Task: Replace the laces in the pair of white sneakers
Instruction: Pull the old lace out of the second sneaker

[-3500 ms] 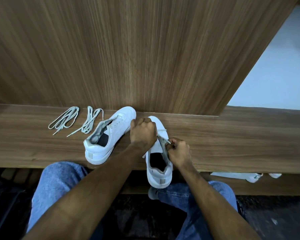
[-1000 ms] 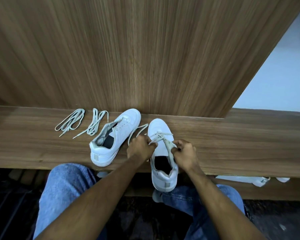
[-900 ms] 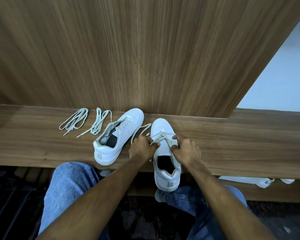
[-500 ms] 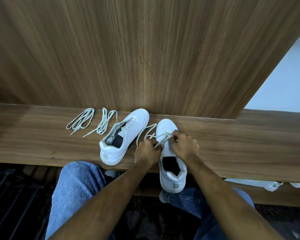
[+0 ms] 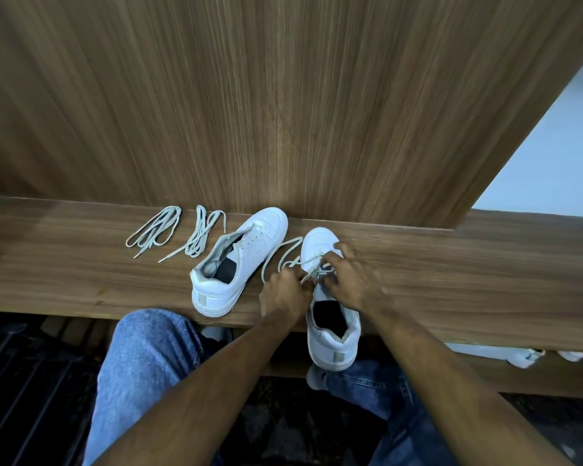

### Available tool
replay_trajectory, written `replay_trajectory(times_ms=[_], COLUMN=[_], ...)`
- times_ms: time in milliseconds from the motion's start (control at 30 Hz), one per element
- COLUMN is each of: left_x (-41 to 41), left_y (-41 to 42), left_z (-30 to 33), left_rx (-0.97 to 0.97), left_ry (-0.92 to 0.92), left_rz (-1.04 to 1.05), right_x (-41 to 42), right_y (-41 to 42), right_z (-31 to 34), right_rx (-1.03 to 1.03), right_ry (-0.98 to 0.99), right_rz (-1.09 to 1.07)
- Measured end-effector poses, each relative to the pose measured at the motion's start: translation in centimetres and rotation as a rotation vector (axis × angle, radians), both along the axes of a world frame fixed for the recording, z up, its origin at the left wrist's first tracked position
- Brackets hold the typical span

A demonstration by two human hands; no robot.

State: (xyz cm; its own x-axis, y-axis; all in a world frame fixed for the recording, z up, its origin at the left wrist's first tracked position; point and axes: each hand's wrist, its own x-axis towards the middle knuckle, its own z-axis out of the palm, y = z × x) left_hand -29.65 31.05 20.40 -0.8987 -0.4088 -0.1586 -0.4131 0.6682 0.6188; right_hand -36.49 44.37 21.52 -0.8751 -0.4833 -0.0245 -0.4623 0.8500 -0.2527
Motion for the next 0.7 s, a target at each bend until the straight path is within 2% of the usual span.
replay_trajectory(times_ms=[67, 133, 200, 300, 367, 433, 600, 700], left_x=[0.0, 0.0, 0.0, 0.0, 0.0, 0.0, 0.1, 0.3], left_y=[0.0, 0.0, 0.0, -0.1, 0.0, 0.1, 0.2, 0.3], left_z=[0.1, 0.0, 0.0, -0.1, 0.0, 0.0, 0.2, 0.3], left_rx=[-0.006, -0.008, -0.006, -0.007, -0.012, -0.016, -0.025, -0.035], left_ry=[0.0, 0.006, 0.004, 0.004, 0.0, -0.01, -0.027, -0.038], left_rz=[-0.003, -0.004, 0.003, 0.017, 0.028, 0.033, 0.02, 0.015], right_x=[0.2, 0.3, 0.3, 0.0, -0.3, -0.2, 0.3, 0.6], right_y=[-0.3, -0.3, -0.1, 0.8, 1.9, 2.6, 1.8, 0.1], right_z=[-0.4, -1.0, -1.3, 0.0, 0.9, 1.2, 0.2, -0.5], right_rx=[0.019, -0.054, -0.33, -0.909, -1.003, -0.86, -0.362, -0.068], right_ry=[0.026, 0.034, -0.006, -0.019, 0.089, 0.136, 0.112, 0.099], right_rz=[0.016, 0.048, -0.034, -0.436, -0.624, -0.623, -0.143, 0.011])
